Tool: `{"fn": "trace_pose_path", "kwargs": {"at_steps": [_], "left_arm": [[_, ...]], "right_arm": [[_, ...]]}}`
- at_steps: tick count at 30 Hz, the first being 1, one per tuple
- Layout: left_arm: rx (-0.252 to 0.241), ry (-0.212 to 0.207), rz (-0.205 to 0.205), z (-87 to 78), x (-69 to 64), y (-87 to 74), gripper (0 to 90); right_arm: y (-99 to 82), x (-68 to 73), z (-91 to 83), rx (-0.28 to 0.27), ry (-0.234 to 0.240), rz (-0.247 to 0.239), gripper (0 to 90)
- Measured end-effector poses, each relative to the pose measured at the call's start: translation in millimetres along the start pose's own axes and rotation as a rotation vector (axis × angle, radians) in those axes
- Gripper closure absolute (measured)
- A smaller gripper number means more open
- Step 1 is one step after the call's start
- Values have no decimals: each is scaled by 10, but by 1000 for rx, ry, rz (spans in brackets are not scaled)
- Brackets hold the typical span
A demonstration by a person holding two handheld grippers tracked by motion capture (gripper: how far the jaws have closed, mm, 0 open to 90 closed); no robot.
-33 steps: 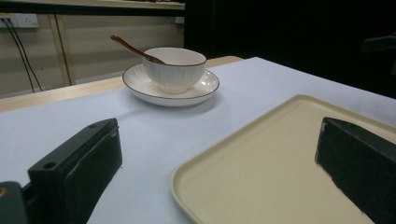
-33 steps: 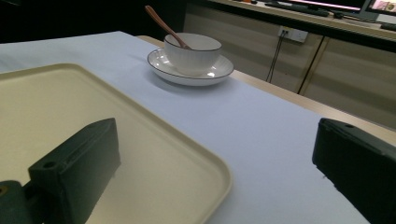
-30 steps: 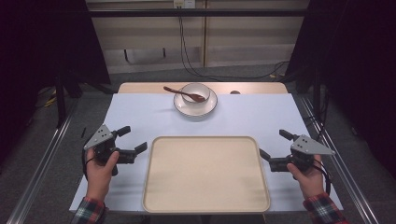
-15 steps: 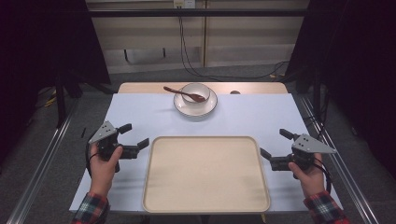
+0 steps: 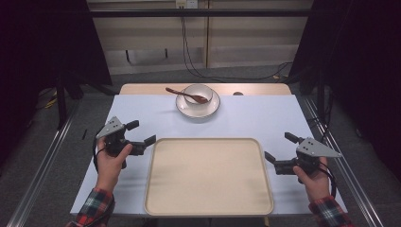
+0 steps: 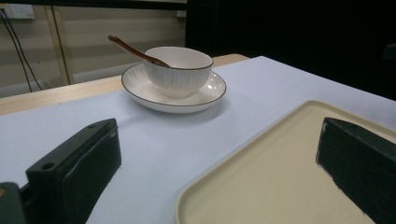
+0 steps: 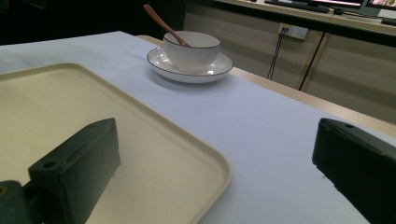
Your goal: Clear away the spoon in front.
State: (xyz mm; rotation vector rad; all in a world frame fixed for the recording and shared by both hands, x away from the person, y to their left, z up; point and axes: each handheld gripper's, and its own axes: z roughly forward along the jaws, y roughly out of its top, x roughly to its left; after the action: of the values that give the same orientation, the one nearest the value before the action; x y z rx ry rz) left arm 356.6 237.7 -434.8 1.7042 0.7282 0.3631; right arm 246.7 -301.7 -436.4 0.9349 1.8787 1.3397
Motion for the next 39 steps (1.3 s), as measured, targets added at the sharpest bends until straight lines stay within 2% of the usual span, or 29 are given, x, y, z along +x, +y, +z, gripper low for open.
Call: {"fn": "trace_pose_path", "kwargs": {"at_steps": [1, 2, 5, 6, 7, 10, 11, 17, 18, 23, 24, 25, 26, 28, 33, 36, 39], "left_arm": [[-2, 6, -15, 36, 6, 10, 0], [3, 1, -6, 53, 27, 18, 0], [-4, 9, -18, 110, 46, 40, 0], [-8, -3, -19, 128, 61, 44, 0], [-13, 10, -35, 173, 69, 54, 0], [-5, 10, -50, 226, 92, 63, 0], [2, 12, -67, 283, 118, 77, 0], [13, 36, -91, 420, 207, 120, 0], [24, 38, -89, 431, 231, 127, 0], [17, 51, -110, 489, 303, 153, 0], [18, 58, -125, 504, 328, 158, 0], [16, 74, -139, 520, 358, 162, 0], [11, 72, -144, 526, 377, 164, 0], [13, 80, -144, 535, 392, 168, 0], [21, 103, -152, 589, 451, 163, 0], [26, 123, -158, 653, 485, 171, 0], [33, 124, -155, 684, 498, 183, 1]], "right_arm": [[-7, -3, 3, 5, 3, 10, 5], [-11, -4, 2, 9, -1, 11, 5], [-21, -6, 0, 7, -5, 13, 5], [-26, -7, -2, 8, 1, 4, 5], [-25, 1, -15, 10, 7, 6, 5], [-25, 6, -26, 7, 5, -3, 5], [-21, 8, -34, 8, 7, -2, 5], [-21, 14, -44, 3, 11, -4, 5], [-18, 12, -47, 0, 6, -5, 5], [-14, 6, -46, -7, 6, 0, 5], [-15, 6, -42, -6, 8, 1, 5], [-13, 2, -37, 0, 30, -7, 7], [-15, 13, -30, -4, 20, 2, 7], [-15, 13, -22, -6, 9, -4, 7], [-20, 18, -5, -1, 31, -7, 8], [-17, 16, -7, -7, 19, -6, 8], [-14, 14, 0, -13, 21, 1, 8]]}}
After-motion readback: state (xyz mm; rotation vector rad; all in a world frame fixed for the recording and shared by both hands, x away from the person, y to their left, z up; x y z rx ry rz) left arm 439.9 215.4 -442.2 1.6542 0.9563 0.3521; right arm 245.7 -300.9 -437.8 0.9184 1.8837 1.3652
